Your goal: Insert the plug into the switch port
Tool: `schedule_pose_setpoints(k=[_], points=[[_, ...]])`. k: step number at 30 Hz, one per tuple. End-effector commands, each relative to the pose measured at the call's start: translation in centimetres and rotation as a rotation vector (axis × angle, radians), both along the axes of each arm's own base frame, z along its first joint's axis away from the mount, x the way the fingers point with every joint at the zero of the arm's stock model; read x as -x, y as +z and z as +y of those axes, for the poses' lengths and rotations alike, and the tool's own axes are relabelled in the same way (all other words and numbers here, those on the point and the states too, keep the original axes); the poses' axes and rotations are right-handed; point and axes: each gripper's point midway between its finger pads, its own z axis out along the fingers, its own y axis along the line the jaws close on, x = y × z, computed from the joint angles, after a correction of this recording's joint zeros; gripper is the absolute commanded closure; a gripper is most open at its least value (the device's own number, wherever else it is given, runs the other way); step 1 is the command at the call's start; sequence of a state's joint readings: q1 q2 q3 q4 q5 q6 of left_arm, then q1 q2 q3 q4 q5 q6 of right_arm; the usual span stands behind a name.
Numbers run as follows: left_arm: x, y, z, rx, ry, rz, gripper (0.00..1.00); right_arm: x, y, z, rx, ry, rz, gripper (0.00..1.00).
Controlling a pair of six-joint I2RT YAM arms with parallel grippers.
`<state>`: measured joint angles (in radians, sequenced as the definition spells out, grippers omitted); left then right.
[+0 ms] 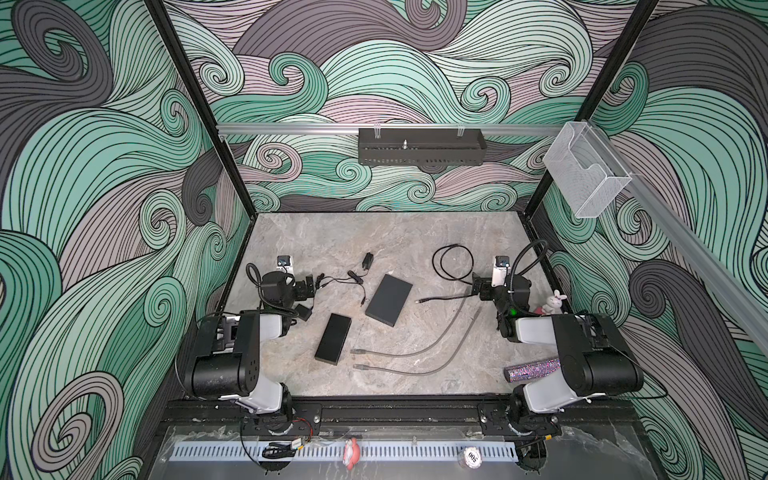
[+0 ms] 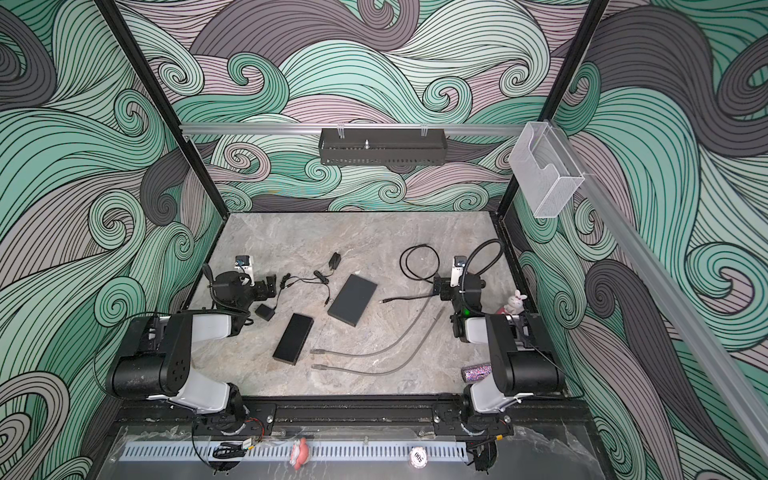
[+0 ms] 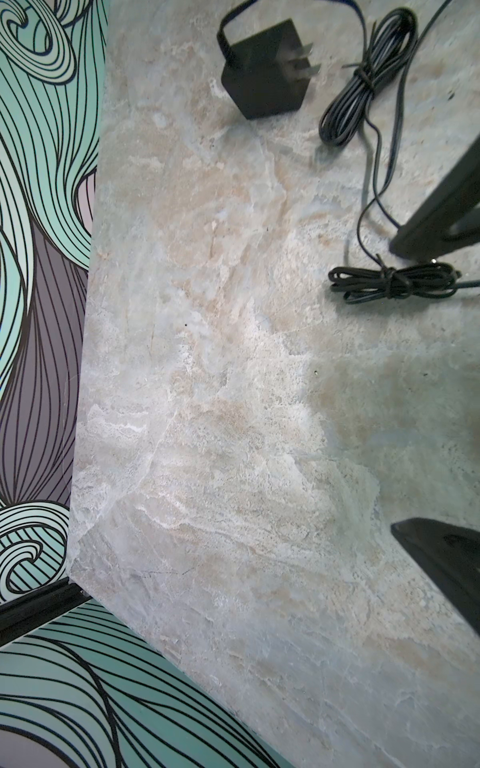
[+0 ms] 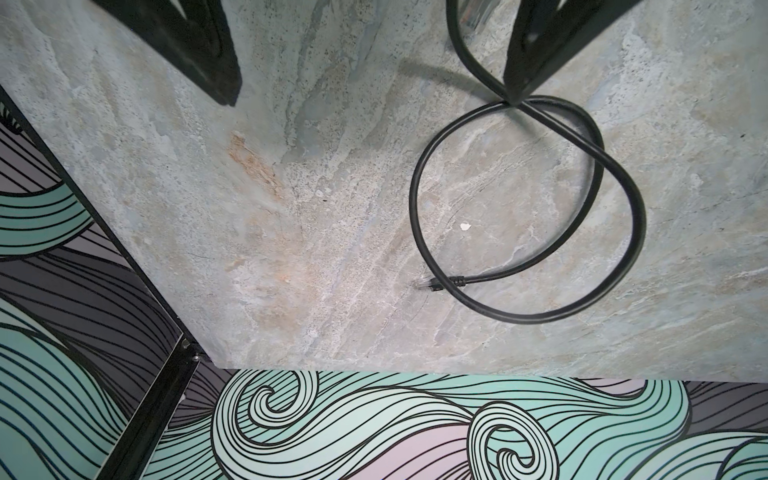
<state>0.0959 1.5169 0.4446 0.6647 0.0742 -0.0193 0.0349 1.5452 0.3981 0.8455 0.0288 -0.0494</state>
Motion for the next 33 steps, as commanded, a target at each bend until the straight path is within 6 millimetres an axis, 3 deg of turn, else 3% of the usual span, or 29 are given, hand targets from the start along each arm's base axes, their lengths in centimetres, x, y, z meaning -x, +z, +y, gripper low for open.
schedule_pose_setpoints(k=[1, 9, 11, 14, 16, 18, 20, 22, 24, 26, 29, 33], points=[[-0.8, 0.6, 0.2, -0.004, 0.010, -0.011, 0.02, -0.4, 0.4, 0.0, -0.014, 0.005, -0.008, 0.01], [-1.0, 1.1, 0.3, -0.030, 0.018, -0.026, 0.01, -0.3, 0.5, 0.0, -0.019, 0.004, -0.010, 0.01], [-1.4, 3.6, 0.5, -0.021, 0.031, -0.028, 0.01, -0.1, 0.9, -0.5, 0.019, -0.050, -0.036, 0.01], [0.0, 9.2, 2.1, 0.124, 0.226, 0.122, 0.02, 0.8, 3.6, -0.6, 0.105, -0.128, -0.086, 0.01], [1.1, 14.4, 0.6, 0.258, 0.212, 0.083, 0.01, 1.2, 7.0, 0.8, 0.138, -0.121, -0.093, 0.01], [2.9, 18.9, -0.7, 0.387, 0.199, 0.036, 0.01, 2.1, 10.9, -0.5, -0.001, -0.281, -0.123, 0.01], [4.8, 23.0, -3.1, 0.474, 0.077, -0.036, 0.01, 3.5, 13.7, -0.7, -0.172, -0.338, -0.122, 0.01], [7.3, 26.1, -6.0, 0.511, -0.104, -0.101, 0.01, 4.7, 15.9, 2.0, -0.356, -0.193, -0.117, 0.01], [9.8, 26.6, -7.6, 0.495, -0.181, -0.110, 0.01, 6.2, 18.0, 7.1, -0.431, 0.123, -0.142, 0.01], [11.6, 24.6, -6.8, 0.486, -0.082, -0.091, 0.01, 7.5, 18.9, 9.1, -0.467, 0.264, -0.183, 0.01], [13.1, 21.0, -6.1, 0.540, 0.005, -0.039, 0.01, 7.8, 17.2, 10.2, -0.467, 0.261, -0.028, 0.01], [13.8, 17.1, -5.5, 0.593, 0.086, 0.017, 0.01, 7.9, 13.8, 16.4, -0.286, 0.374, 0.221, 0.01]])
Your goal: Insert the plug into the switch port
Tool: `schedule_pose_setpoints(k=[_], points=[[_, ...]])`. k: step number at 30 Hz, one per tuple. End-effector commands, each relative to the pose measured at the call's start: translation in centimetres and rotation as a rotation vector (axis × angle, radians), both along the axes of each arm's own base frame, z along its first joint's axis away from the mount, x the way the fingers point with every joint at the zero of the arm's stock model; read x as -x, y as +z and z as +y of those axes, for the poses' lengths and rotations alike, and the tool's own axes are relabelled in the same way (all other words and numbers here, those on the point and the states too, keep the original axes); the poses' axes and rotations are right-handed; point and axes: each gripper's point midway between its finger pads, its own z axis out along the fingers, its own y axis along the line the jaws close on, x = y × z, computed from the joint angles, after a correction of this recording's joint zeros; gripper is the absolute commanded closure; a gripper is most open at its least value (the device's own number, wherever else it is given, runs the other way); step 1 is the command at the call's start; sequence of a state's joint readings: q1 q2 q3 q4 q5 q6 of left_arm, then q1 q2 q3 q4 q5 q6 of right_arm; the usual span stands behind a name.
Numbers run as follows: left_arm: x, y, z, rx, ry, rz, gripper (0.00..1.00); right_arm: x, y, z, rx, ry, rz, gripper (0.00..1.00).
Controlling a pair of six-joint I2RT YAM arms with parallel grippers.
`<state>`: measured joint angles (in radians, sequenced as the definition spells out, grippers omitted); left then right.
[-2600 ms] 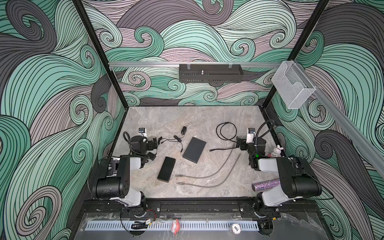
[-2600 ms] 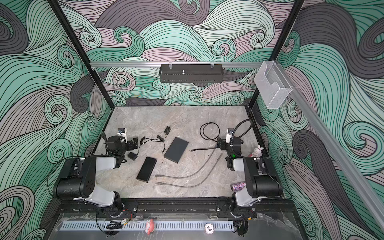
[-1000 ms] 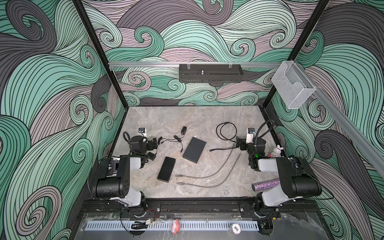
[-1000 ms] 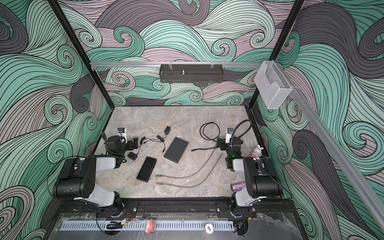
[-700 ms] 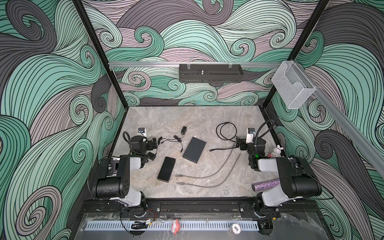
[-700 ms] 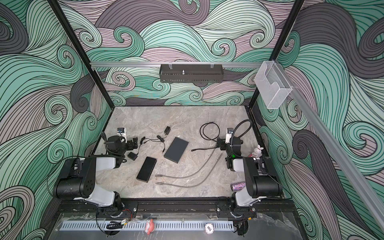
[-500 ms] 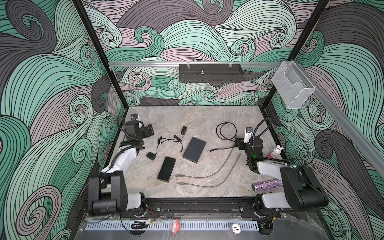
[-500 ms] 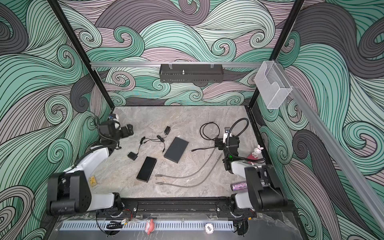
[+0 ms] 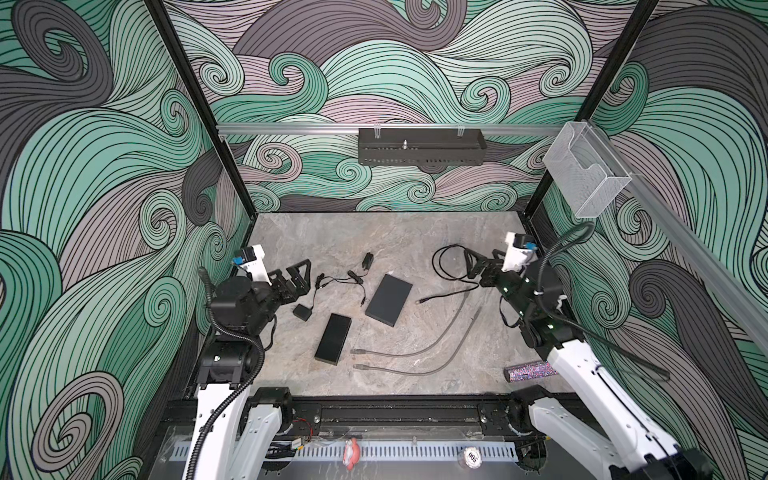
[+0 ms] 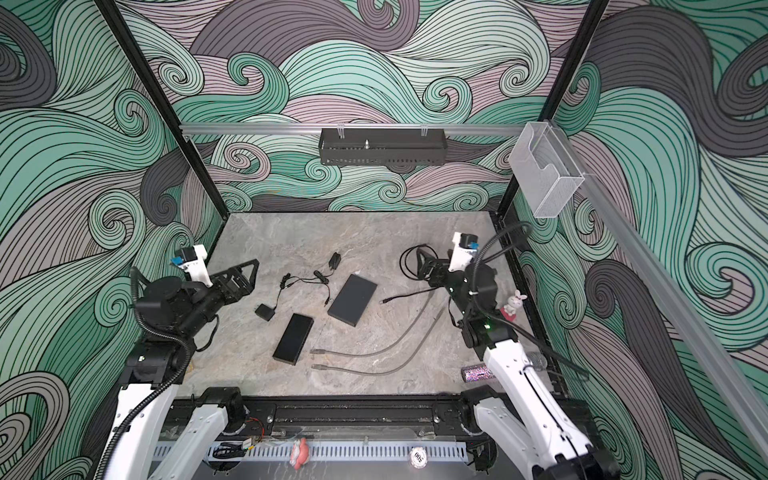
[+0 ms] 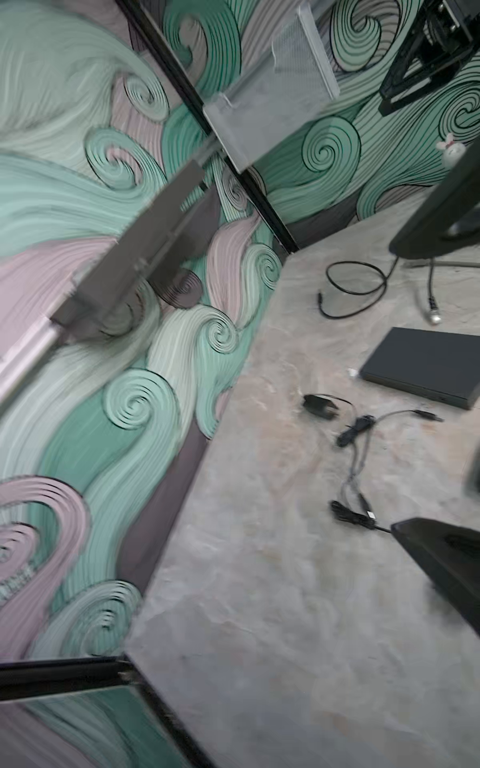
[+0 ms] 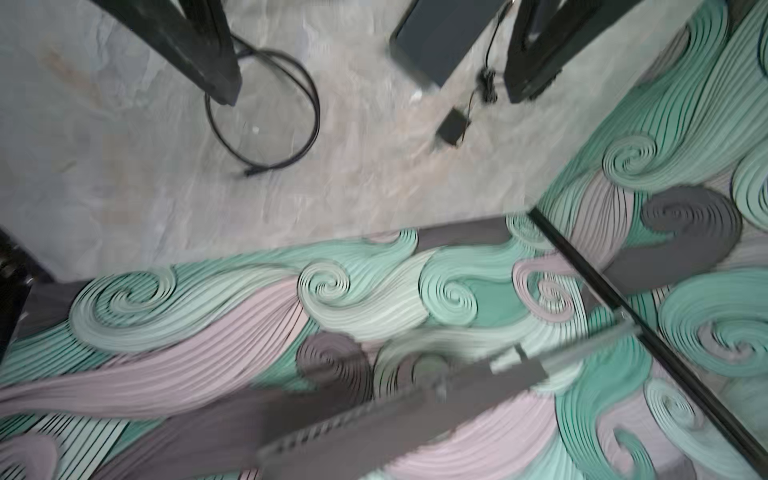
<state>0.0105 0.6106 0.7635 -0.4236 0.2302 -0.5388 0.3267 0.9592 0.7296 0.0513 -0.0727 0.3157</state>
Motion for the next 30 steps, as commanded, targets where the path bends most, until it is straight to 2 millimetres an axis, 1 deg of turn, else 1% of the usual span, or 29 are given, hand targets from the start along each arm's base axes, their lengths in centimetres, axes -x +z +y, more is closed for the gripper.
schedule_pose_setpoints(k=[1, 2, 3, 5, 6, 7, 8, 10, 11, 13, 14, 15, 16, 17, 19, 21, 22, 26, 29, 30], points=[[1.3, -3.8, 0.7, 0.087, 0.082, 0.140, 0.01, 1.8, -5.5, 6.0, 0.230, 0.167, 0.263, 0.01], [1.7, -4.3, 0.7, 0.112, 0.097, 0.163, 0.01, 1.7, -5.7, 8.0, 0.339, 0.192, 0.279, 0.01], [2.1, -4.4, 0.5, 0.133, 0.090, 0.170, 0.01, 1.9, -6.6, 9.9, 0.447, 0.218, 0.313, 0.01], [2.8, -3.7, -0.7, 0.157, 0.021, 0.138, 0.01, 1.7, -7.4, 13.6, 0.558, 0.259, 0.345, 0.01], [3.3, -3.1, -1.3, 0.154, -0.018, 0.112, 0.02, 1.6, -8.6, 15.6, 0.580, 0.276, 0.397, 0.01], [4.0, -2.7, -1.7, 0.145, -0.048, 0.098, 0.04, 1.6, -9.2, 17.5, 0.559, 0.307, 0.449, 0.01], [4.8, -2.4, -1.9, 0.137, -0.068, 0.100, 0.06, 2.0, -10.2, 19.8, 0.519, 0.381, 0.516, 0.01], [6.2, -1.8, -2.4, 0.118, -0.103, 0.083, 0.19, 2.8, -11.7, 24.3, 0.407, 0.508, 0.602, 0.01], [6.8, -1.5, -2.4, 0.113, -0.106, 0.071, 0.20, 2.9, -12.2, 25.8, 0.368, 0.539, 0.619, 0.01], [8.1, -0.2, -2.7, 0.119, -0.124, 0.030, 0.19, 2.8, -13.0, 29.0, 0.323, 0.576, 0.633, 0.02], [8.6, 0.3, -2.9, 0.113, -0.139, 0.028, 0.11, 2.7, -13.4, 30.1, 0.330, 0.580, 0.644, 0.03], [8.9, 0.7, -2.9, 0.096, -0.147, 0.027, 0.02, 2.5, -13.9, 31.1, 0.352, 0.574, 0.650, 0.06], [9.2, 0.8, -2.7, 0.073, -0.138, 0.025, 0.01, 2.5, -14.6, 31.8, 0.385, 0.576, 0.672, 0.08], [9.2, 0.6, -2.4, 0.053, -0.128, 0.027, 0.01, 2.5, -15.6, 31.8, 0.427, 0.565, 0.697, 0.09], [8.3, -0.3, -2.1, 0.062, -0.100, 0.030, 0.01, 1.6, -15.7, 32.2, 0.459, 0.543, 0.682, 0.14], [7.2, -0.6, -2.9, 0.101, -0.139, 0.003, 0.02, 1.0, -15.8, 31.9, 0.480, 0.534, 0.662, 0.18], [7.0, -0.9, -3.2, 0.111, -0.153, 0.005, 0.02, 0.8, -15.9, 31.7, 0.502, 0.541, 0.647, 0.21], [6.9, -1.0, -3.5, 0.097, -0.178, 0.010, 0.04, 0.0, -16.5, 31.1, 0.616, 0.579, 0.606, 0.31], [6.5, -1.2, -3.5, 0.094, -0.178, 0.010, 0.04, -1.0, -17.7, 29.9, 0.672, 0.569, 0.627, 0.43], [6.3, -1.4, -3.5, 0.100, -0.181, 0.015, 0.04, -1.3, -18.3, 29.4, 0.678, 0.559, 0.644, 0.49]])
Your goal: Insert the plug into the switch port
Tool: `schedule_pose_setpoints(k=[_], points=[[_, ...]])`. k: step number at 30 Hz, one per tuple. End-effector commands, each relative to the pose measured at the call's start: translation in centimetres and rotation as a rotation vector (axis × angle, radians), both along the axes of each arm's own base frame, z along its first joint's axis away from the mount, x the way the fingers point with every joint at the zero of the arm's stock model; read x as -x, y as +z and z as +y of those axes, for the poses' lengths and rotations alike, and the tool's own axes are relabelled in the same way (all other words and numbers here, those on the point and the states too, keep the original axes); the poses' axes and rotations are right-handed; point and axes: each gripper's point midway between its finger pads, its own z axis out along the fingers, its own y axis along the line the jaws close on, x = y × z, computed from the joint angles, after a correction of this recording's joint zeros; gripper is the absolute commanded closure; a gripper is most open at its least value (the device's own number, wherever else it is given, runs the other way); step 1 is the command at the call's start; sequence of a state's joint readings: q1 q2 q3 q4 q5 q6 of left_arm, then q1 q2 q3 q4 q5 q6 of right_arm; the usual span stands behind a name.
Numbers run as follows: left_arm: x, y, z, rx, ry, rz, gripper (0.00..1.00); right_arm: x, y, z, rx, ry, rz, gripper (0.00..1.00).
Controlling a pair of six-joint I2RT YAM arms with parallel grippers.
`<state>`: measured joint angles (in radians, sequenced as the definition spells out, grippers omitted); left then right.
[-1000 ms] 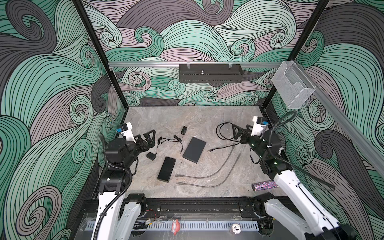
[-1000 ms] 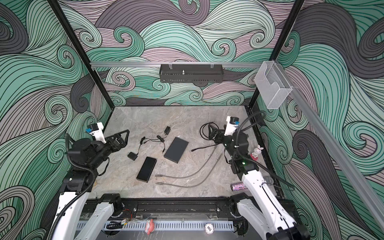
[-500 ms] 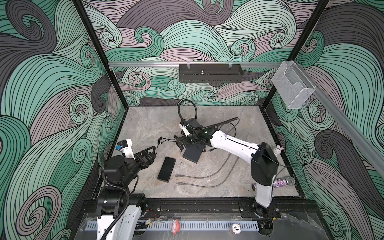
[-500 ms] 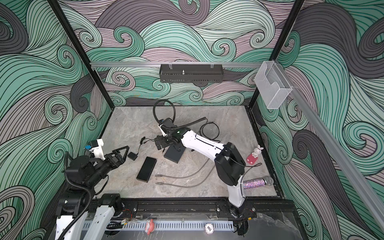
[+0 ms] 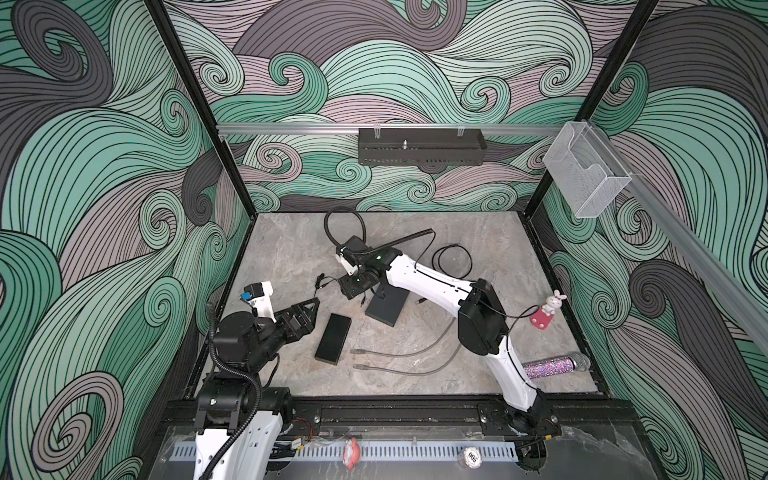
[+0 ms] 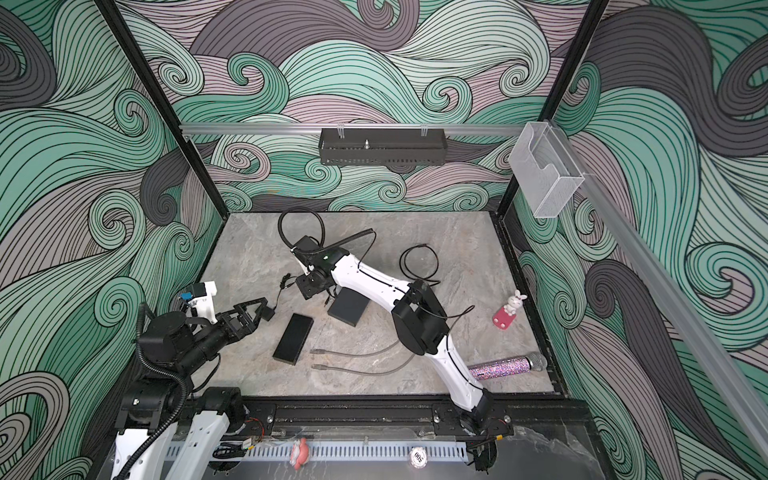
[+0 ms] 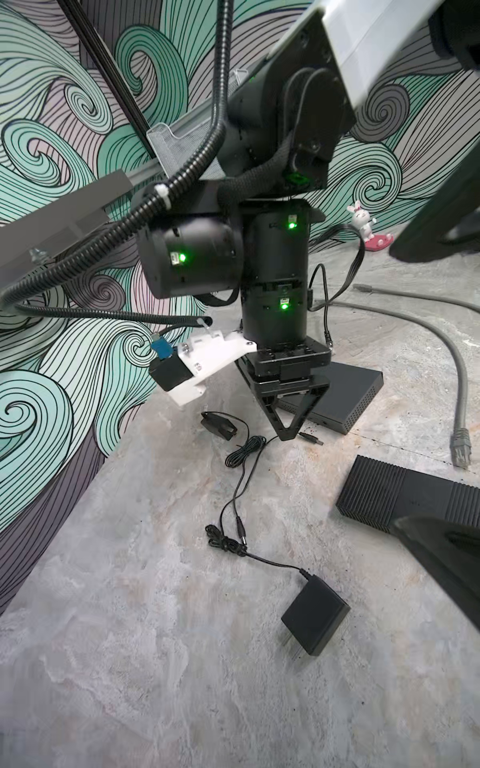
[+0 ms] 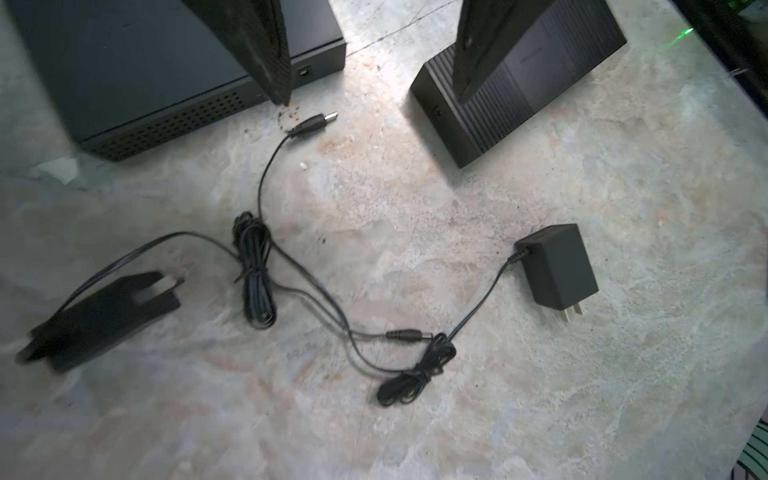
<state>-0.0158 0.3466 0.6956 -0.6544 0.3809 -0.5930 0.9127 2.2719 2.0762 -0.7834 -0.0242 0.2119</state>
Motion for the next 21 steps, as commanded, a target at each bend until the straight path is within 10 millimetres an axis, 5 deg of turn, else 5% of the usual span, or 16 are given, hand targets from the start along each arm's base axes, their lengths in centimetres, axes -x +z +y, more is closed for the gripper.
schedule_pose_setpoints(k=[1, 14, 21], points=[[-0.6, 0.7, -0.6, 0.009, -0.036, -0.035, 0.04, -1.0, -3.0, -3.1, 0.130, -0.004, 0.033, 0.54], [-1.4, 0.0, -1.2, 0.034, -0.068, -0.015, 0.04, -3.0, -6.7, -4.7, 0.188, -0.061, 0.091, 0.58], [-1.5, 0.1, -1.2, 0.031, -0.064, -0.019, 0.04, -3.5, -8.3, -4.2, 0.186, -0.095, 0.111, 0.69]])
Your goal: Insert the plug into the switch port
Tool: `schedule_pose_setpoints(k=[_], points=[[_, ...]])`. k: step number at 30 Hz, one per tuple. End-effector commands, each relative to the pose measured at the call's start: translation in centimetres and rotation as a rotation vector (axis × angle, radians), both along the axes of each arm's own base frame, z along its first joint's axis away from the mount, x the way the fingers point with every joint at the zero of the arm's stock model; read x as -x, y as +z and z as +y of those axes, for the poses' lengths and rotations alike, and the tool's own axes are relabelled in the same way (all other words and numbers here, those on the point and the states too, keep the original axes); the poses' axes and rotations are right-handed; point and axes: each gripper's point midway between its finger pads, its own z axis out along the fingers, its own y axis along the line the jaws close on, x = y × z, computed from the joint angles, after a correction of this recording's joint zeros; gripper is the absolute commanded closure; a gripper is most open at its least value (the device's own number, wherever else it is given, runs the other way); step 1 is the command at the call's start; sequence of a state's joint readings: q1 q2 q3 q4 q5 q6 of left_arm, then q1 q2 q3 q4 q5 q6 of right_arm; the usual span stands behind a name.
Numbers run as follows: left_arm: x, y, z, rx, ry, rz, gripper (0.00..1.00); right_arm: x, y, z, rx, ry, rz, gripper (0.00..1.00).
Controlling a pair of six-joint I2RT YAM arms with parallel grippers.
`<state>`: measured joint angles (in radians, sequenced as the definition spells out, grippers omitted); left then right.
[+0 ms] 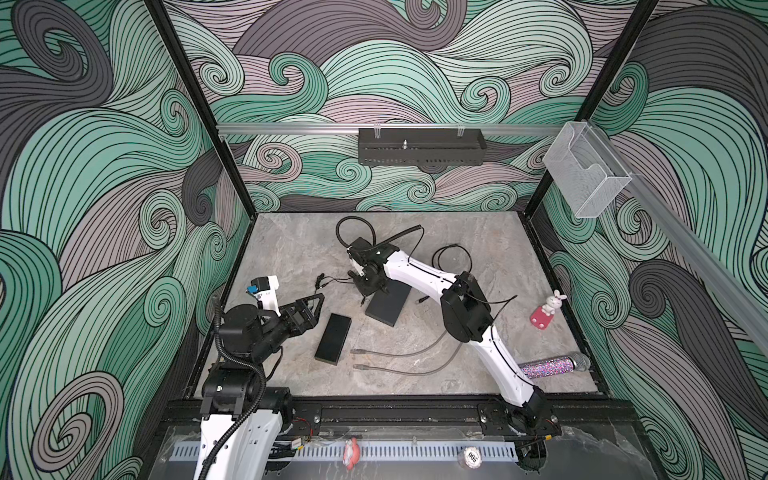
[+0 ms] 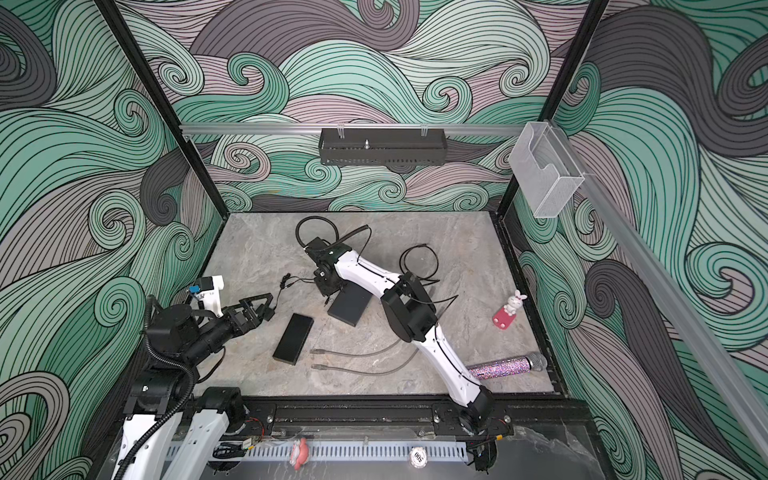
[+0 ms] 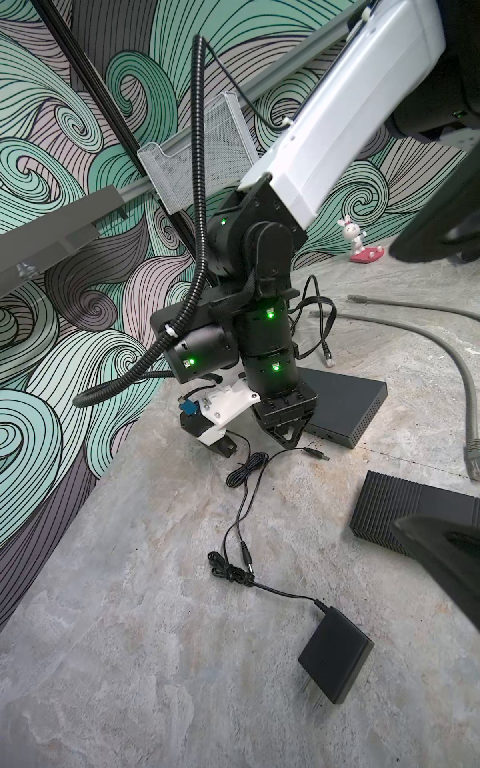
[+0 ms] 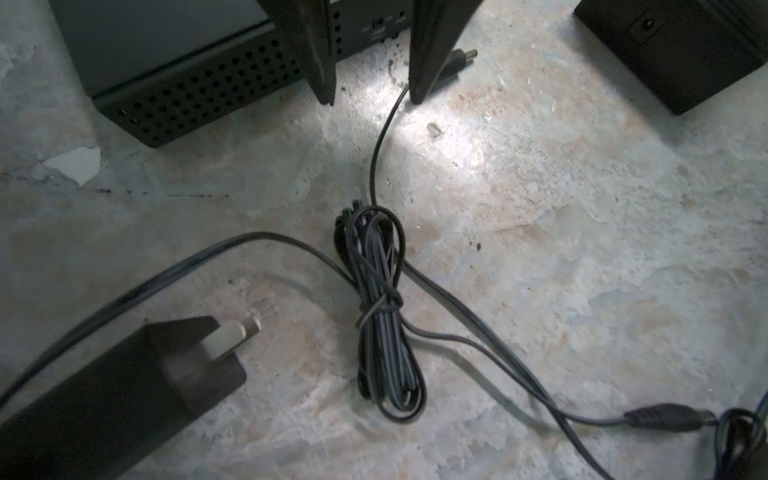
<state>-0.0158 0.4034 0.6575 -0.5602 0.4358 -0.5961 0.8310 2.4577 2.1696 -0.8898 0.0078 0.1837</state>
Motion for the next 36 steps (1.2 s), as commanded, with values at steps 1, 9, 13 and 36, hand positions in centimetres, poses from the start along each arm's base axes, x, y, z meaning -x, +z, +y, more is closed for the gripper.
schedule_pose_setpoints(k=[1, 9, 13, 36], points=[[-0.1, 0.6, -0.3, 0.010, -0.015, -0.021, 0.04, -0.2, -0.7, 0.0, 0.009, -0.029, 0.015, 0.69], [0.1, 0.8, -0.4, 0.010, -0.020, -0.032, 0.03, -0.4, -2.1, 0.4, 0.020, -0.045, 0.037, 0.74], [0.3, 0.9, -0.4, 0.011, -0.021, -0.037, 0.03, -0.2, -2.6, 0.3, 0.046, -0.052, 0.033, 0.82], [-0.3, 0.8, 0.0, -0.010, -0.012, -0.029, 0.04, 2.7, 13.2, 3.4, -0.382, 0.004, 0.059, 1.00]])
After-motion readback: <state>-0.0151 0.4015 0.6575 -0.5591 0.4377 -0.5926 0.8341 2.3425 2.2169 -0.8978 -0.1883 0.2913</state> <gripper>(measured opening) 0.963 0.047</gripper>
